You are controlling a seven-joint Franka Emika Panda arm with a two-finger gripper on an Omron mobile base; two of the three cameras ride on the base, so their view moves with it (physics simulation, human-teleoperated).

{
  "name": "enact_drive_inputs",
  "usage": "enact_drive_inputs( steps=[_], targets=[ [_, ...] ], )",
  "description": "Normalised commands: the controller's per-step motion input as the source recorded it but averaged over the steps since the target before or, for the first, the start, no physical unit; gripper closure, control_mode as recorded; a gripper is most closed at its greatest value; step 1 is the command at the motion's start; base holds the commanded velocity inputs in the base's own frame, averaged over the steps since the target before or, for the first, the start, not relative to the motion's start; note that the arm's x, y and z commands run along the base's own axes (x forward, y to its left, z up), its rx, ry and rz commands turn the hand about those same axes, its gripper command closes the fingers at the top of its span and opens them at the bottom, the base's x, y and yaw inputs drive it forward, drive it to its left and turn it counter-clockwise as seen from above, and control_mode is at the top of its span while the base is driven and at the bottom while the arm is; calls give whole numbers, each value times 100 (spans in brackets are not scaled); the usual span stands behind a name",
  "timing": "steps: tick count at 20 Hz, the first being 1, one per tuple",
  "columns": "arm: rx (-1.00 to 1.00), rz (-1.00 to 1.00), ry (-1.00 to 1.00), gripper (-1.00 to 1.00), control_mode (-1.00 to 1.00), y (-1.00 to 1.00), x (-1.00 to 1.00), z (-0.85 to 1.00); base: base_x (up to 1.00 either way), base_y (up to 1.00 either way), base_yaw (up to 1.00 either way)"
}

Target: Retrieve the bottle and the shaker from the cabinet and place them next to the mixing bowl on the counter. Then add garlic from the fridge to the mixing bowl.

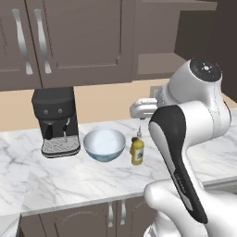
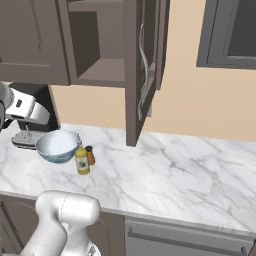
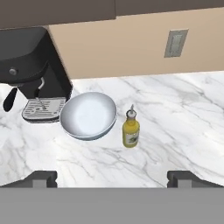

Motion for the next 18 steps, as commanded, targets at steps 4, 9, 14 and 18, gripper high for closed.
enact_drive_inputs(
  steps=[4,9,14,18],
  targets=[
    [0,0,0,-100,100,0,0,0,0,0,0],
    [0,0,0,-100,100,0,0,0,-71,0,-3],
    [0,0,0,-100,100,0,0,0,-100,0,-13],
    [0,0,0,-100,100,0,0,0,-46,-38,10]
  ],
)
